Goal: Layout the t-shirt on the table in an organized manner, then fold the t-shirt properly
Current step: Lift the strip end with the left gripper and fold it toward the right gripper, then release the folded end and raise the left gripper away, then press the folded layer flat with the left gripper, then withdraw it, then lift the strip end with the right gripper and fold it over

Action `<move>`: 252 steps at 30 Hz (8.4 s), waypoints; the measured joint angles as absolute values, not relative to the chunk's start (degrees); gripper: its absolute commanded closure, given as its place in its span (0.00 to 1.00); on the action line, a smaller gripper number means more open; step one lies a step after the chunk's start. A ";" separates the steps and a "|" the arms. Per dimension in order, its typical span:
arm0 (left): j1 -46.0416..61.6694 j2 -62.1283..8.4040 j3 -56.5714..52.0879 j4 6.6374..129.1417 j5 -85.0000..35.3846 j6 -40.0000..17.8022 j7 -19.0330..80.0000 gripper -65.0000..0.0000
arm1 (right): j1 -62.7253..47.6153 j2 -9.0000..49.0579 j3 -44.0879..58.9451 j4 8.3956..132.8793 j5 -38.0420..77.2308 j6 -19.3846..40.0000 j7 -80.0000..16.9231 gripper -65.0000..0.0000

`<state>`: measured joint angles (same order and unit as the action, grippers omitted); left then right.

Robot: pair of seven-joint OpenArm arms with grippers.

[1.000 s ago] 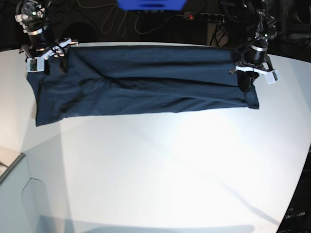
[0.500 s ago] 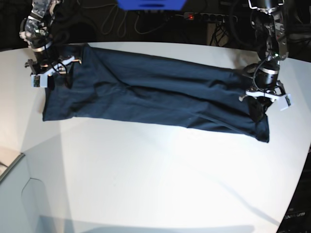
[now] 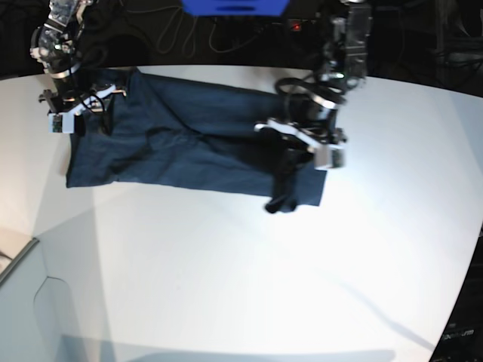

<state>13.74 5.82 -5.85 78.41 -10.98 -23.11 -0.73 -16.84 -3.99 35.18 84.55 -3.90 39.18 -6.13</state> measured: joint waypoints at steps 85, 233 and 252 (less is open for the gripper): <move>16.45 -11.22 -12.27 79.59 -29.04 -12.40 -0.47 0.48 | -33.30 -8.86 28.32 97.17 -3.79 39.38 -6.15 0.51; 20.75 -22.68 -7.51 86.21 -47.05 -12.27 -1.02 0.48 | -8.62 4.16 34.59 68.47 -2.07 38.92 -9.28 0.38; 25.12 -22.20 -15.94 86.21 -47.05 -12.64 -0.71 0.48 | -9.67 4.60 27.94 76.03 -4.19 39.20 -13.58 1.00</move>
